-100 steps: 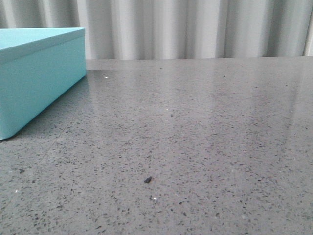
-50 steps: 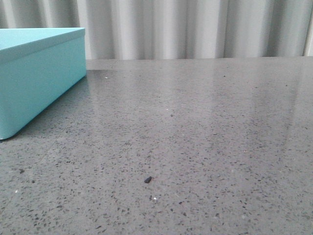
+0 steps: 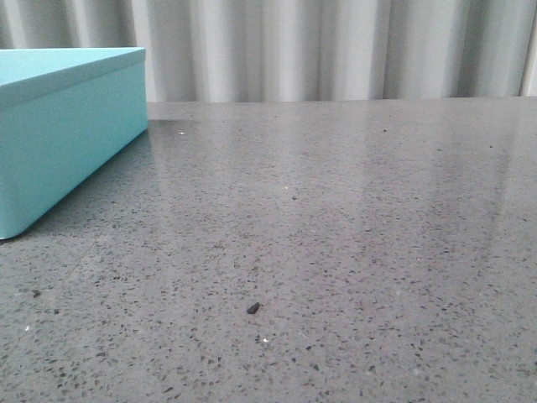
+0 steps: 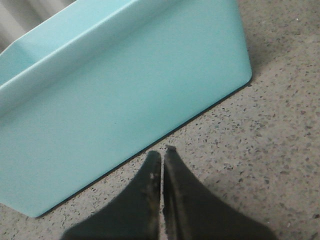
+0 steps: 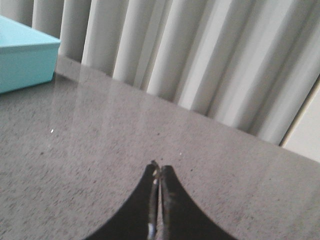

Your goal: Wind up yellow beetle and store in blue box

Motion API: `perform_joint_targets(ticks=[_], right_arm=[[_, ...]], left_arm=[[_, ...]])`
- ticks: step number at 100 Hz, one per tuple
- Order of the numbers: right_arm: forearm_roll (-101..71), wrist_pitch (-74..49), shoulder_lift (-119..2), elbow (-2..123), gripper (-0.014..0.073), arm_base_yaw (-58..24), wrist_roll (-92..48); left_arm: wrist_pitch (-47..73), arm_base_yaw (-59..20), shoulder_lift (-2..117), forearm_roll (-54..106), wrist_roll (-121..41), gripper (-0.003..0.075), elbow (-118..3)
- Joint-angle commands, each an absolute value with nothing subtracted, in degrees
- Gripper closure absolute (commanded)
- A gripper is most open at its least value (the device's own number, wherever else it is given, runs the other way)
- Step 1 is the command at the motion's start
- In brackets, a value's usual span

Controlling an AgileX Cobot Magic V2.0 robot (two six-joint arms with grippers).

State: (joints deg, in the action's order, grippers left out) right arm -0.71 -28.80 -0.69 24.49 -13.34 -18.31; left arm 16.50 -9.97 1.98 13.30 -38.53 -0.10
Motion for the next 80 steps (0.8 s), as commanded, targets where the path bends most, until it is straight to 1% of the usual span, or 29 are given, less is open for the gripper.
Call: perform_joint_targets(ticks=[1,9,36,62,80], right_arm=[[-1.4,-18.2,-2.2,23.3,0.0635,-11.2,-18.5],[-3.9,-12.9,-2.2,20.2,0.0635,-8.7,-18.5],[-4.2,-9.5,-2.2,13.5,0.0635,-3.1,-17.6],[-4.2,1.5,-2.2,6.1,0.0635,-2.6,-17.6],[-4.7,2.3,-2.2,2.0,0.0635,-2.6,-17.5]], left_arm=[[12.6,-10.2,2.5,14.1,-38.0,0.0741,1.4],[12.6,-10.2,2.5,14.1,-38.0,0.0741,1.4],[12.6,-10.2,2.5,14.1,-38.0,0.0741,1.4],[12.6,-10.2,2.5,14.1,-38.0,0.0741,1.4],[12.6,-10.2,2.5,14.1,-38.0,0.0741,1.4]])
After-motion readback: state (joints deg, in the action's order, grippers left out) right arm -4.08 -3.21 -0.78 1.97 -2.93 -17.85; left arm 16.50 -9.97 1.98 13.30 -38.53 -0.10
